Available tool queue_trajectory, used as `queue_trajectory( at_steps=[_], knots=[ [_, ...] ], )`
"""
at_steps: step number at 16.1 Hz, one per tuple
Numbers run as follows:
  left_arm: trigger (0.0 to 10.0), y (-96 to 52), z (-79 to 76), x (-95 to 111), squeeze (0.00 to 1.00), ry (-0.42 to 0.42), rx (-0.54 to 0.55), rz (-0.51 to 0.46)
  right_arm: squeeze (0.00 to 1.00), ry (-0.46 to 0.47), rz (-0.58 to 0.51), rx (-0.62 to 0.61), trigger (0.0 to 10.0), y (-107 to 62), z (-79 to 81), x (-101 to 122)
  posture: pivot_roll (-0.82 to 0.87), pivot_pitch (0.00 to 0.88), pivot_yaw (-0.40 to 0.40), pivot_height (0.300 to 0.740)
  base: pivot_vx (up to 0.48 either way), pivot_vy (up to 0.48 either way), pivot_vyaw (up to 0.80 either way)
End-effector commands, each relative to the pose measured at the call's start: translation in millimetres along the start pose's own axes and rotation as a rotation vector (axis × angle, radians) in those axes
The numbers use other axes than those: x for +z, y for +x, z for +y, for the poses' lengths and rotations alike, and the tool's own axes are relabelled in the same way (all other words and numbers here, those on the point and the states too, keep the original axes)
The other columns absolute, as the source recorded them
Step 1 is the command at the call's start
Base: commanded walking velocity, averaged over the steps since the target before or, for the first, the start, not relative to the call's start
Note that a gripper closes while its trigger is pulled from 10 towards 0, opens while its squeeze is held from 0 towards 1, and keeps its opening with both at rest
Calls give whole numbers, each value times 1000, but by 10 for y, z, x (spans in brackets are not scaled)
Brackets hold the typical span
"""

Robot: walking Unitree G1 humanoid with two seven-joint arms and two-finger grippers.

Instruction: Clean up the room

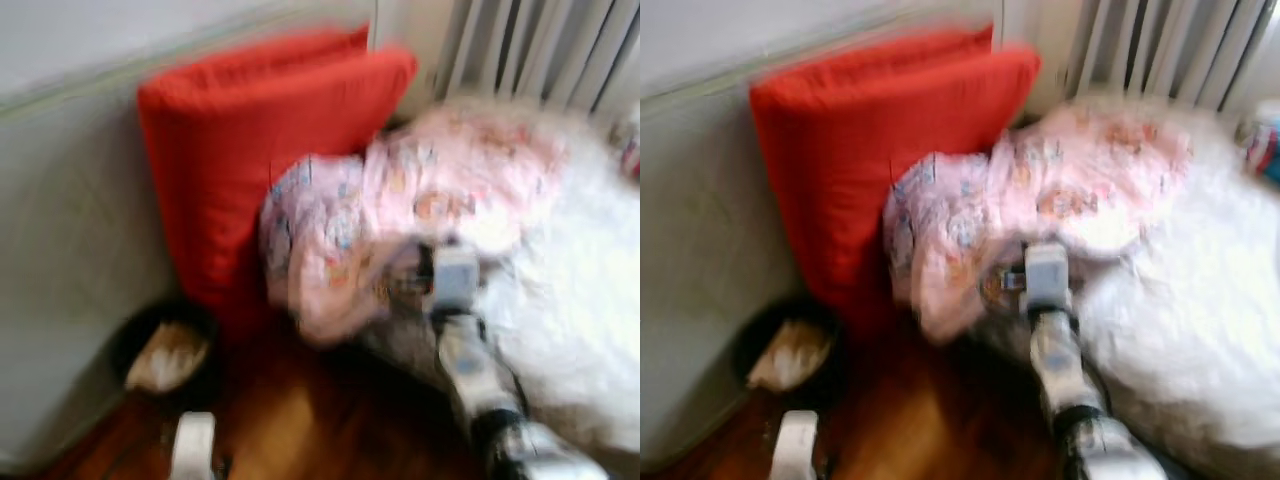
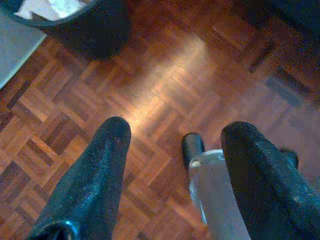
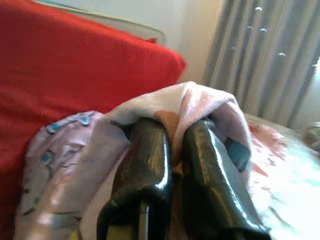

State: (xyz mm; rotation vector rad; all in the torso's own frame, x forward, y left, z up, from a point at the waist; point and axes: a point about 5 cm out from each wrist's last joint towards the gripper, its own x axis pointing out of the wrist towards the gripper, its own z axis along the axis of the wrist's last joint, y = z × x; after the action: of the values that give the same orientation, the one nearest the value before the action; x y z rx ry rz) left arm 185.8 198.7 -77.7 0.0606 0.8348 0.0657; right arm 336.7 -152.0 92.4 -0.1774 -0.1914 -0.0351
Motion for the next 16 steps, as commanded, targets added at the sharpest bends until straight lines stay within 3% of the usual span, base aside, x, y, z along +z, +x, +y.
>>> queue_trajectory(
  at_steps=[1,5,6,7,10,11,12,14,15,16],
  knots=[
    [10000,10,20,28,0,16,-6,5,0,-21,29,16,10000,10,43,-19,-69,43,-7,740,0,0,0],
    [10000,9,-9,14,0,38,-28,14,0,-133,330,-81,10000,-148,-99,-411,-67,42,-6,740,0,0,0],
    [10000,8,-16,7,0,41,-31,16,0,-119,374,-95,10000,-180,-126,-464,-68,43,-6,740,0,0,0],
    [10000,6,-29,-3,0,44,-35,19,0,-93,467,-70,10000,-262,-122,-580,-70,43,-6,740,0,0,0],
    [10000,8,-45,1,0,53,-46,20,0,-82,571,-44,10000,-359,-73,-694,-69,43,-5,740,0,0,0],
    [10000,7,-57,-5,0,63,-53,24,0,-87,610,7,10000,-410,16,-738,-68,42,-5,740,0,0,0],
    [10000,7,-60,-7,0,63,-54,25,0,-75,585,15,10000,-397,44,-715,-68,42,-5,740,0,0,0],
    [10000,9,-61,-3,0,63,-55,25,0,-73,422,5,10000,-263,65,-533,-69,44,-5,740,0,0,0],
    [10000,9,-61,1,0,64,-55,24,0,-73,290,-28,10000,-164,37,-374,-69,43,-6,740,0,0,0],
    [10000,11,-61,5,0,65,-55,23,0,-112,220,-62,10000,-116,-3,-288,-68,44,-6,740,0,0,0]
  ],
)
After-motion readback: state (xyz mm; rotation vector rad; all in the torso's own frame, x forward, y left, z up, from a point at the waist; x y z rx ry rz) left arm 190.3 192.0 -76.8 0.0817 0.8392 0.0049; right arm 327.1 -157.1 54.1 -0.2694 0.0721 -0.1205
